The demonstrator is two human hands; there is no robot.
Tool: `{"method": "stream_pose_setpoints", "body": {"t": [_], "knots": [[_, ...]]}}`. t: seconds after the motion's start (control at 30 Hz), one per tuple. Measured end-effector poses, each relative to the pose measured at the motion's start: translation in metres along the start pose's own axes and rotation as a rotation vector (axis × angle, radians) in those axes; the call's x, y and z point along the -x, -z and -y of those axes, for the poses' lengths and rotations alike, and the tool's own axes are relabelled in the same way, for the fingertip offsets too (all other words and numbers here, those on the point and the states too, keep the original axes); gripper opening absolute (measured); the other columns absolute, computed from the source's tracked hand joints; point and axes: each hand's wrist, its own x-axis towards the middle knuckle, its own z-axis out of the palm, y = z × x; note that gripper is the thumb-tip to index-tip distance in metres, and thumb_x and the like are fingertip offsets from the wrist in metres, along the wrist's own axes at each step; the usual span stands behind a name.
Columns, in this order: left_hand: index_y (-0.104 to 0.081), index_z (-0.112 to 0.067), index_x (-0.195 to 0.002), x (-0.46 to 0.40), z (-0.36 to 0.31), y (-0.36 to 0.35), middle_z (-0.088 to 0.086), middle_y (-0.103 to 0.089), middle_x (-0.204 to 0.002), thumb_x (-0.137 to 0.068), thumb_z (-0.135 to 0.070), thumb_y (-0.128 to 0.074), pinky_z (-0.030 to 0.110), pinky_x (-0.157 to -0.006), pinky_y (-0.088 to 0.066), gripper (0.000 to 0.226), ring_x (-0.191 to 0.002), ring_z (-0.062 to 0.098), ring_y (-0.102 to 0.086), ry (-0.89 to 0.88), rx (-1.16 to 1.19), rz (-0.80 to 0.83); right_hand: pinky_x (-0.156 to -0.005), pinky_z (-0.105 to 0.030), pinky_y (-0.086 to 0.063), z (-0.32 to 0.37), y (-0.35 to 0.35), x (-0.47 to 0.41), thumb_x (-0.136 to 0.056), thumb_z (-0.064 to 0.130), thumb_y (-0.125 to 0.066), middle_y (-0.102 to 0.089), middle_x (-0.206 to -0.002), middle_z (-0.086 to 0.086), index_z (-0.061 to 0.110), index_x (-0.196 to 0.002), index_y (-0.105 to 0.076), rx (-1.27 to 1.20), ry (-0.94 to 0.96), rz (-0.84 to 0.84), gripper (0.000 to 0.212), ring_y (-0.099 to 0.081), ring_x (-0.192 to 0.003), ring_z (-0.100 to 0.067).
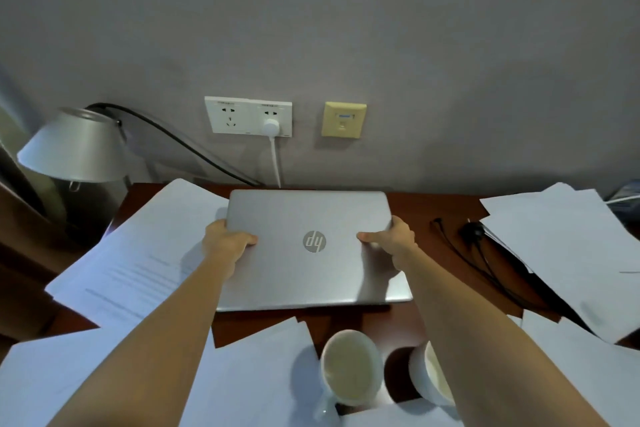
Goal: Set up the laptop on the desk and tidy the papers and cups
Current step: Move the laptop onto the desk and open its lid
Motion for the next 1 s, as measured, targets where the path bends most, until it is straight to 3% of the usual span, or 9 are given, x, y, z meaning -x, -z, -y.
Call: {"method": "stream_pose_setpoints", "body": {"t": [0.23, 0.37, 0.47, 0.63, 0.8, 0.9, 1.0], "knots": [[-0.062, 0.000, -0.106, 0.005, -0.003, -0.062, 0.017, -0.062, -0.106, -0.076, 0.003, -0.064, 0.038, -0.079, -0.049, 0.030, -0.093, 0.029, -0.056, 0.000, -0.013, 0.059, -0.108, -0.054, -0.036, -0.046, 0.039, -0.032, -0.067, 0.037, -0.085, -0.039, -0.146, -0.012, 0.015, -0.143, -0.034, -0.071, -0.034, -0.021, 0.094, -0.035, -0.133, -0.038], [-0.062, 0.002, -0.088, 0.009, 0.003, -0.082, 0.014, -0.060, -0.088, -0.073, 0.011, -0.053, 0.026, -0.061, -0.042, 0.019, -0.074, 0.021, -0.053, 0.027, 0.012, 0.071, -0.107, -0.053, -0.037, -0.061, 0.050, -0.046, -0.066, 0.037, -0.085, -0.043, -0.143, -0.011, 0.015, -0.142, -0.038, -0.082, -0.037, -0.009, 0.092, -0.038, -0.131, -0.037], [-0.061, 0.000, -0.086, 0.013, 0.005, -0.091, 0.008, -0.058, -0.078, -0.075, 0.012, -0.050, 0.023, -0.055, -0.037, 0.020, -0.067, 0.015, -0.049, 0.033, 0.013, 0.063, -0.106, -0.052, -0.038, -0.069, 0.053, -0.054, -0.064, 0.037, -0.085, -0.048, -0.137, -0.012, 0.014, -0.134, -0.045, -0.047, -0.040, -0.004, 0.084, -0.041, -0.127, -0.037], [-0.063, 0.001, -0.090, 0.015, 0.008, -0.097, 0.011, -0.059, -0.084, -0.075, 0.011, -0.048, 0.026, -0.056, -0.043, 0.024, -0.066, 0.014, -0.048, 0.043, -0.015, 0.058, -0.105, -0.051, -0.038, -0.073, 0.054, -0.060, -0.064, 0.039, -0.085, -0.050, -0.133, -0.014, 0.013, -0.129, -0.048, 0.013, -0.045, -0.001, 0.079, -0.043, -0.124, -0.036], [-0.064, 0.004, -0.099, 0.014, 0.010, -0.095, 0.019, -0.064, -0.099, -0.077, 0.011, -0.047, 0.032, -0.070, -0.048, 0.029, -0.074, 0.021, -0.054, 0.024, -0.042, 0.062, -0.107, -0.051, -0.037, -0.072, 0.053, -0.061, -0.067, 0.040, -0.083, -0.047, -0.137, -0.013, 0.014, -0.129, -0.047, 0.049, -0.044, 0.003, 0.076, -0.040, -0.128, -0.037], [-0.060, 0.012, -0.099, 0.014, 0.010, -0.094, 0.027, -0.063, -0.103, -0.077, 0.011, -0.046, 0.049, -0.088, -0.050, 0.026, -0.090, 0.035, -0.058, 0.026, -0.073, 0.062, -0.104, -0.052, -0.039, -0.072, 0.052, -0.062, -0.069, 0.040, -0.082, -0.046, -0.137, -0.014, 0.014, -0.128, -0.048, 0.069, -0.060, 0.005, 0.072, -0.040, -0.127, -0.038], [-0.058, 0.012, -0.091, 0.017, 0.009, -0.093, 0.027, -0.057, -0.086, -0.075, 0.012, -0.044, 0.038, -0.071, -0.054, 0.022, -0.066, 0.020, -0.050, 0.030, -0.065, 0.078, -0.105, -0.052, -0.039, -0.071, 0.052, -0.063, -0.069, 0.041, -0.082, -0.042, -0.140, -0.014, 0.014, -0.133, -0.044, 0.094, -0.060, 0.005, 0.078, -0.038, -0.128, -0.038]]}}
